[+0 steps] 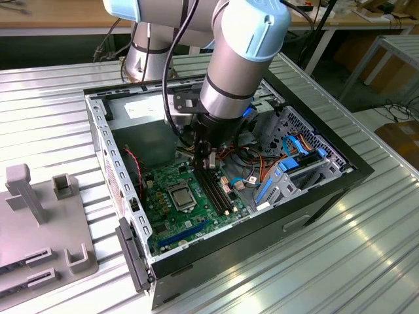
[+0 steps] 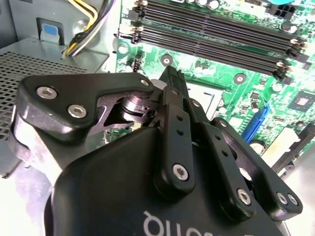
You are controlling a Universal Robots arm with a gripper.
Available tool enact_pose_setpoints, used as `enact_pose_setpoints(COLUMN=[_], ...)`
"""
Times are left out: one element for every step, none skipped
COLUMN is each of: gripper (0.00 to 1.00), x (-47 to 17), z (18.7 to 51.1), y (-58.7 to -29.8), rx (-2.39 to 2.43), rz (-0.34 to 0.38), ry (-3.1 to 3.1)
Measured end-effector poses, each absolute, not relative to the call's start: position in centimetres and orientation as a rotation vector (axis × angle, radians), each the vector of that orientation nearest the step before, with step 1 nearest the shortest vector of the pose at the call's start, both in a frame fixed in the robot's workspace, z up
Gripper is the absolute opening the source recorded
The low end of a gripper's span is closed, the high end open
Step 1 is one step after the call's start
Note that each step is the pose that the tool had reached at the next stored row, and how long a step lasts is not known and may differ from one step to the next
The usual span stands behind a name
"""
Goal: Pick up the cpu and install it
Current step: 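Install the first cpu locking lever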
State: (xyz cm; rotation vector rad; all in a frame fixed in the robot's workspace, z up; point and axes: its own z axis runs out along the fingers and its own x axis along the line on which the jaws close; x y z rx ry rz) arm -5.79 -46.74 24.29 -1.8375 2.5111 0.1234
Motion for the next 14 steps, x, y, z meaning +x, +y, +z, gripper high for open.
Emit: enact_pose_setpoints(gripper=[0.11, 0.11, 0.11, 0.11, 0.11, 0.11, 0.11, 0.11, 0.11, 0.11, 0.11, 0.11, 0.11, 0.11], x=[-5.79, -5.79, -5.80, -5.80, -5.79, -5.72, -5.63, -5.49, -5.39, -5.24, -5.16, -5.10, -5.07, -5.03], z=[24.29, 24.29, 24.29, 24.29, 24.29, 24.29, 24.28, 24.27, 24.27, 24.27, 24.26, 24.27, 24.27, 24.27], y=[-46.83, -46.92, -46.97, -46.97, -46.97, -46.98, -46.98, -46.98, -46.99, -46.98, -46.96, -46.93, -46.88, -46.78], rx=[-1.838, -1.837, -1.837, -1.837, -1.837, -1.838, -1.838, -1.838, -1.838, -1.838, -1.838, -1.839, -1.839, -1.839], rz=[0.123, 0.123, 0.123, 0.123, 0.123, 0.123, 0.123, 0.123, 0.123, 0.124, 0.124, 0.124, 0.124, 0.124], ry=[2.511, 2.511, 2.511, 2.511, 2.511, 2.511, 2.511, 2.511, 2.511, 2.511, 2.511, 2.511, 2.511, 2.511])
